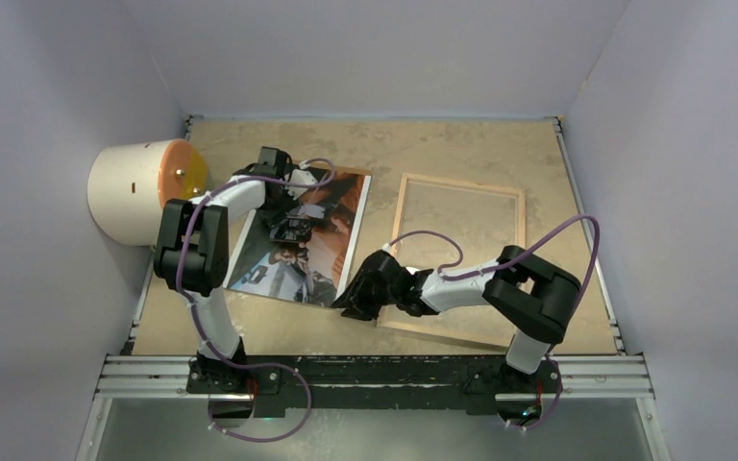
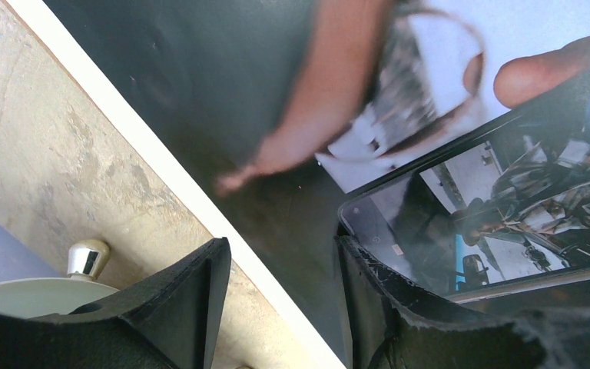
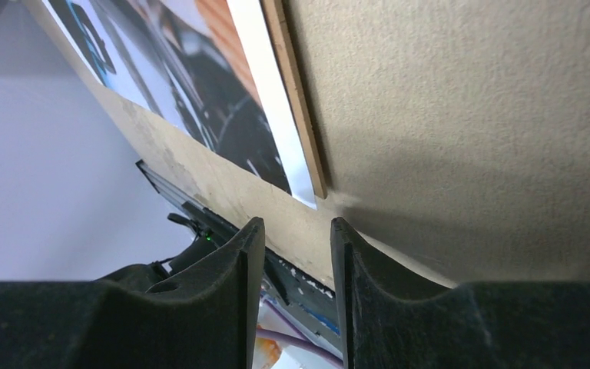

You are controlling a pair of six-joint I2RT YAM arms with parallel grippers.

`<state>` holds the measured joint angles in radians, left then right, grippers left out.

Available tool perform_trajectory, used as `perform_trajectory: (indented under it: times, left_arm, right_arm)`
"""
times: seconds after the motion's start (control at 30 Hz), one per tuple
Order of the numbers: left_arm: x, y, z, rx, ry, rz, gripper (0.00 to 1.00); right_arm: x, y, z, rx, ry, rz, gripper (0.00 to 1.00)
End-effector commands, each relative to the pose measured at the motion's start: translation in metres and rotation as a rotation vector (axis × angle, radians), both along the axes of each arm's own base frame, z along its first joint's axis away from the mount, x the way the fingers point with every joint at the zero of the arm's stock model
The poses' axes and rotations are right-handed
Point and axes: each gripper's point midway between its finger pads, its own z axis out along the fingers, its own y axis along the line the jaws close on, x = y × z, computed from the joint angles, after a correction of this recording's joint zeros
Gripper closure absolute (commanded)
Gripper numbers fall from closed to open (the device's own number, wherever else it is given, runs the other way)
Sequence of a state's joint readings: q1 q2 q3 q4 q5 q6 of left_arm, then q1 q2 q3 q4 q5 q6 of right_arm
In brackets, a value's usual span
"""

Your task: Put the photo into the frame

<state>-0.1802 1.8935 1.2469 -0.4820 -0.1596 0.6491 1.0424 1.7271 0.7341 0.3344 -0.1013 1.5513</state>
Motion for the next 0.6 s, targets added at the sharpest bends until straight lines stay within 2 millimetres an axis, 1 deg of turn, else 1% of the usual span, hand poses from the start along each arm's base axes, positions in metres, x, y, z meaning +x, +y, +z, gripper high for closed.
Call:
perform_trajectory:
  times: [0.0, 0.2, 0.4, 0.5, 0.57]
  left_arm:
    - [-0.024, 0.002, -0.016, 0.006, 0.090, -0.010, 0.46]
    - [-0.025, 0.003, -0.017, 0.006, 0.092, -0.009, 0.46]
    - [-0.024, 0.003, -0.017, 0.007, 0.091, -0.008, 0.46]
    - [-0.025, 0.003, -0.018, 0.006, 0.095, -0.009, 0.46]
    - [-0.024, 0.003, -0.018, 0.007, 0.094, -0.008, 0.46]
  right_arm:
    - [0.003, 0.001, 0.004, -0.019, -0.012, -0.003, 0.60]
    - [0.001, 0.002, -0.004, -0.023, 0.016, -0.005, 0.61]
    - [0.005, 0.004, -0.008, -0.013, 0.021, -0.023, 0.65]
    - [0.007, 0.004, -0.009, -0.011, 0.018, -0.032, 0.70]
    - [0.009, 0.003, -0.008, -0.012, 0.012, -0.040, 0.71]
